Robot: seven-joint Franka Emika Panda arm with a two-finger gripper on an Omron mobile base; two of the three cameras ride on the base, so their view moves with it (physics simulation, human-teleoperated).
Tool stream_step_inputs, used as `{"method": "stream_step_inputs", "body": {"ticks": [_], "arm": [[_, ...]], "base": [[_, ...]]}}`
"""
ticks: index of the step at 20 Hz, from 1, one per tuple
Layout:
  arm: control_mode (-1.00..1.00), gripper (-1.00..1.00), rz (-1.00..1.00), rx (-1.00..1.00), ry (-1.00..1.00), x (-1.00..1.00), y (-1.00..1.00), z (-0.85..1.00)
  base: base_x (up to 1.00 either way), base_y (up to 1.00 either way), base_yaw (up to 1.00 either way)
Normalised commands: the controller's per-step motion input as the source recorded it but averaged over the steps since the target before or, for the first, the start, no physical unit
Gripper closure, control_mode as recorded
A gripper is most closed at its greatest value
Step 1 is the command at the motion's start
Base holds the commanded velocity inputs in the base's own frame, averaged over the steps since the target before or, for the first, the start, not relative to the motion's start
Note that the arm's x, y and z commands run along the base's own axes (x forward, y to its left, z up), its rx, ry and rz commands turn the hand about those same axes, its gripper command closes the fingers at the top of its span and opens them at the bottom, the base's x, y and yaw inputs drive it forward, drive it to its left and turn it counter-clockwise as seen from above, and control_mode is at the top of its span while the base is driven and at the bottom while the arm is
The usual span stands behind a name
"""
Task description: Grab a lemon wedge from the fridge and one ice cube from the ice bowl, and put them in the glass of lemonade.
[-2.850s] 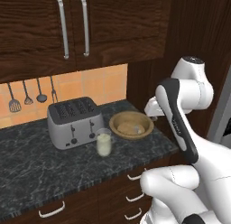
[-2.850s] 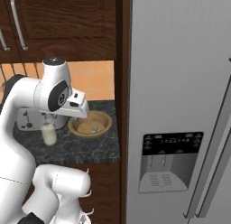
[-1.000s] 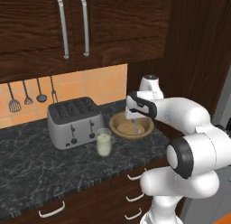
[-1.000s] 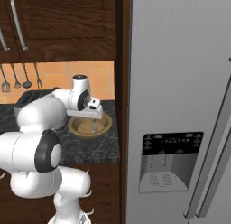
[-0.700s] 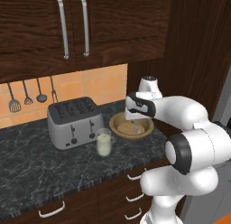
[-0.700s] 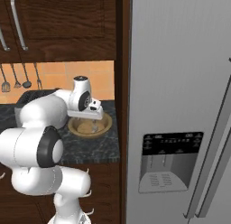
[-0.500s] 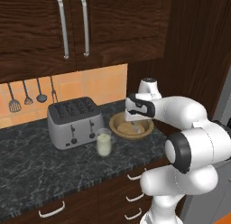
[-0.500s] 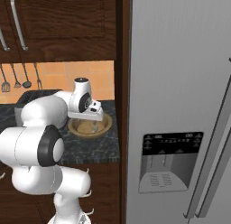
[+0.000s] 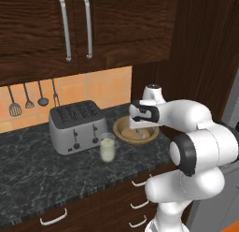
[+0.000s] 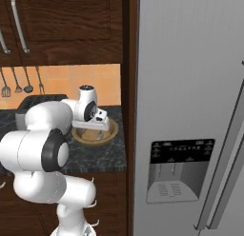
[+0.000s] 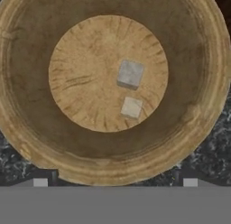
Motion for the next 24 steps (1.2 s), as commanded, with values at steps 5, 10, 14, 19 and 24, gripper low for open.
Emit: {"method": "stream_step_inputs", "body": {"ticks": [5,10,14,19,24], "arm": [[-1.00,-1.00,0.00,0.00,0.00,0.07,0.00,-0.05],[-1.00,-1.00,0.00,0.00,0.00,0.16,0.00,-0.06],[-1.00,-1.00,0.00,0.00,0.00,0.07,0.00,0.00],[-1.00,-1.00,0.00,0.00,0.00,0.12,0.00,0.00],[-1.00,-1.00,0.00,0.00,0.00,0.27,-0.03,-0.04]], "base": [[0.00,0.00,0.00],[0.00,0.00,0.00],[0.00,0.00,0.00],[0.00,0.00,0.00],[0.00,0.00,0.00]]}}
